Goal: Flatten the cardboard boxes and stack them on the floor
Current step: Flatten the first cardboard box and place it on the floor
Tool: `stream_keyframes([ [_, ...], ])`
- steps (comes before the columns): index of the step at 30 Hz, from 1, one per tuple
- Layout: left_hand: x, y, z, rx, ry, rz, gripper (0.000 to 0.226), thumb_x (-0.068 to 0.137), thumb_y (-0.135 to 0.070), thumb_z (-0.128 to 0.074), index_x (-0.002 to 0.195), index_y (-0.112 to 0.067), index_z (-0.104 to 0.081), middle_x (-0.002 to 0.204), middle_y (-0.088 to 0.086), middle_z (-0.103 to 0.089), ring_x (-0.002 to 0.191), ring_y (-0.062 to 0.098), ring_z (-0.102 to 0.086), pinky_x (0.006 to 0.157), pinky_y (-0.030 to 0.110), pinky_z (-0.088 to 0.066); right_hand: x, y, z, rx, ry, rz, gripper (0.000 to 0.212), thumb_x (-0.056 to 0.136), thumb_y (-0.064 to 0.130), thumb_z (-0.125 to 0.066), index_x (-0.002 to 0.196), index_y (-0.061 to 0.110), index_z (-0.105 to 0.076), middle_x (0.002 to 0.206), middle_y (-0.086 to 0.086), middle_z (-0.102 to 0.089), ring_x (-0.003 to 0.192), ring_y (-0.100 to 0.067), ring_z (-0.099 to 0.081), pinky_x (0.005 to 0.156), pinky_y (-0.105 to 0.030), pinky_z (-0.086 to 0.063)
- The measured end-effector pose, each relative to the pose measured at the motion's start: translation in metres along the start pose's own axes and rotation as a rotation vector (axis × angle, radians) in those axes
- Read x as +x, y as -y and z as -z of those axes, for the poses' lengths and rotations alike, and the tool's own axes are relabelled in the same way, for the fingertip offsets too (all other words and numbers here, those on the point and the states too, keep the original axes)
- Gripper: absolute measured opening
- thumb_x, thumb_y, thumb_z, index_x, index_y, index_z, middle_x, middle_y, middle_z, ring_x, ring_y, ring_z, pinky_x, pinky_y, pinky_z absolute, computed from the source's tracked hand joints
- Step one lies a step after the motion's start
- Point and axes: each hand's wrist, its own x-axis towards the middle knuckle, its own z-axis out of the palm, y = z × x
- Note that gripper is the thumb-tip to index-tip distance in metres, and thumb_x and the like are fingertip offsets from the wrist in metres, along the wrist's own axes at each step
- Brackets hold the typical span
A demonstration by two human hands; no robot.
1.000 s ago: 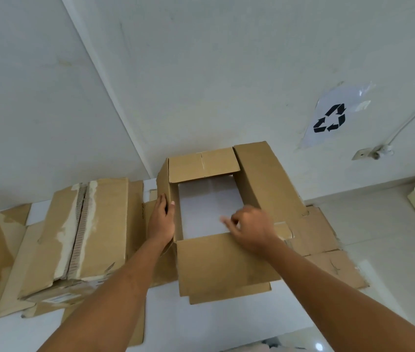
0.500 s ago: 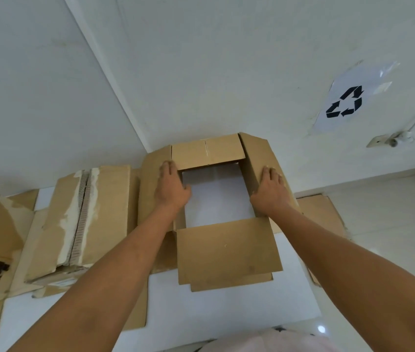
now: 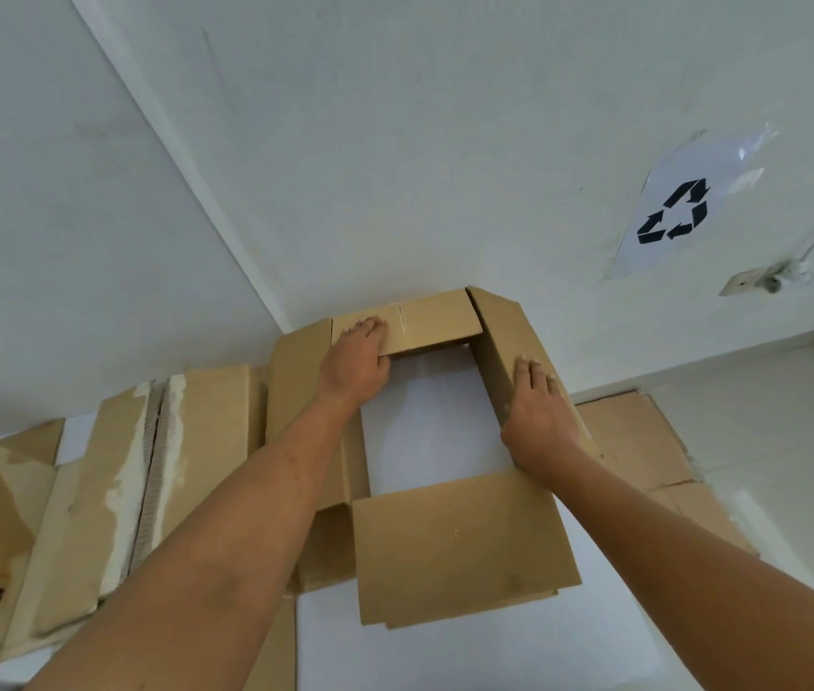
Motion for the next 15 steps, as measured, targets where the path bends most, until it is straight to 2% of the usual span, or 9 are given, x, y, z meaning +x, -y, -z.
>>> stream_keyframes([
  [3,0.017,0.011,0.025,-0.033,-0.228,-0.063,0.031,0.094,-0.020,-0.061,0.122,-0.015,-0.073,0.122,0.005,-0.072,0.109,0.029,-0.068,0.088,0.037,-0.054,-0.003,0.002,0.002,0.021,-0.005,0.002,0.083,0.103,0.014,-0.047,0.163,0.006,0.009,0.172,-0.017,0.000,0.159,-0.034,-0.007,0.128,-0.046,-0.017],
  [5,0.032,0.018,0.043,0.021,-0.408,-0.139,0.020,0.092,-0.025,-0.067,0.107,-0.016,-0.077,0.103,0.003,-0.076,0.089,0.029,-0.072,0.073,0.037,-0.056,-0.005,0.003,0.003,0.015,-0.014,0.003,0.082,0.104,0.015,-0.047,0.163,0.006,0.008,0.172,-0.016,-0.001,0.159,-0.034,-0.009,0.128,-0.045,-0.017],
  [6,0.041,0.022,0.046,0.046,-0.461,-0.164,0.022,0.090,-0.020,-0.070,0.110,-0.015,-0.076,0.104,0.004,-0.075,0.088,0.029,-0.072,0.074,0.038,-0.057,-0.005,0.003,0.002,0.012,-0.019,0.002,0.082,0.104,0.015,-0.047,0.163,0.006,0.008,0.172,-0.017,-0.001,0.158,-0.034,-0.009,0.128,-0.045,-0.017],
  [8,0.059,0.025,0.045,0.112,-0.494,-0.189,0.044,0.086,-0.001,-0.069,0.129,-0.010,-0.066,0.125,0.007,-0.069,0.113,0.031,-0.066,0.098,0.045,-0.053,-0.003,0.001,0.000,0.005,-0.034,-0.001,0.082,0.103,0.015,-0.046,0.163,0.006,0.008,0.172,-0.017,-0.003,0.158,-0.035,-0.010,0.128,-0.045,-0.018],
  [9,0.067,0.024,0.042,0.170,-0.467,-0.194,0.058,0.086,0.005,-0.067,0.142,-0.007,-0.055,0.142,0.009,-0.058,0.132,0.031,-0.053,0.114,0.048,-0.040,-0.002,0.001,-0.002,0.006,-0.040,0.001,0.082,0.103,0.015,-0.046,0.163,0.006,0.008,0.172,-0.017,-0.003,0.158,-0.035,-0.010,0.128,-0.045,-0.018],
  [10,0.072,0.022,0.037,0.232,-0.408,-0.186,0.069,0.089,0.000,-0.065,0.152,-0.005,-0.038,0.158,0.010,-0.039,0.147,0.032,-0.034,0.123,0.048,-0.022,-0.002,0.001,-0.002,0.013,-0.039,0.001,0.081,0.103,0.015,-0.046,0.163,0.006,0.008,0.172,-0.017,-0.003,0.158,-0.035,-0.010,0.128,-0.045,-0.018],
  [12,0.078,0.014,0.027,0.309,-0.271,-0.106,0.091,0.094,-0.030,-0.063,0.160,-0.003,-0.005,0.167,0.010,0.009,0.155,0.032,0.004,0.125,0.049,0.001,-0.001,0.000,-0.002,0.052,-0.029,-0.011,0.081,0.104,0.014,-0.046,0.164,0.008,0.009,0.172,-0.015,-0.002,0.159,-0.033,-0.008,0.129,-0.043,-0.016],
  [13,0.080,0.011,0.023,0.313,-0.220,-0.065,0.101,0.093,-0.042,-0.061,0.159,-0.002,0.004,0.164,0.010,0.023,0.154,0.032,0.014,0.125,0.050,0.004,-0.001,0.001,-0.001,0.061,-0.031,-0.016,0.082,0.104,0.014,-0.047,0.164,0.009,0.009,0.172,-0.014,-0.001,0.159,-0.033,-0.007,0.129,-0.043,-0.015],
  [15,0.084,0.007,0.017,0.317,-0.123,-0.035,0.111,0.090,-0.055,-0.059,0.158,-0.003,0.011,0.161,0.011,0.032,0.152,0.033,0.023,0.125,0.051,0.001,-0.001,0.000,-0.003,0.056,-0.046,-0.017,0.082,0.105,0.014,-0.047,0.163,0.009,0.010,0.173,-0.014,0.001,0.159,-0.032,-0.006,0.129,-0.043,-0.015],
])
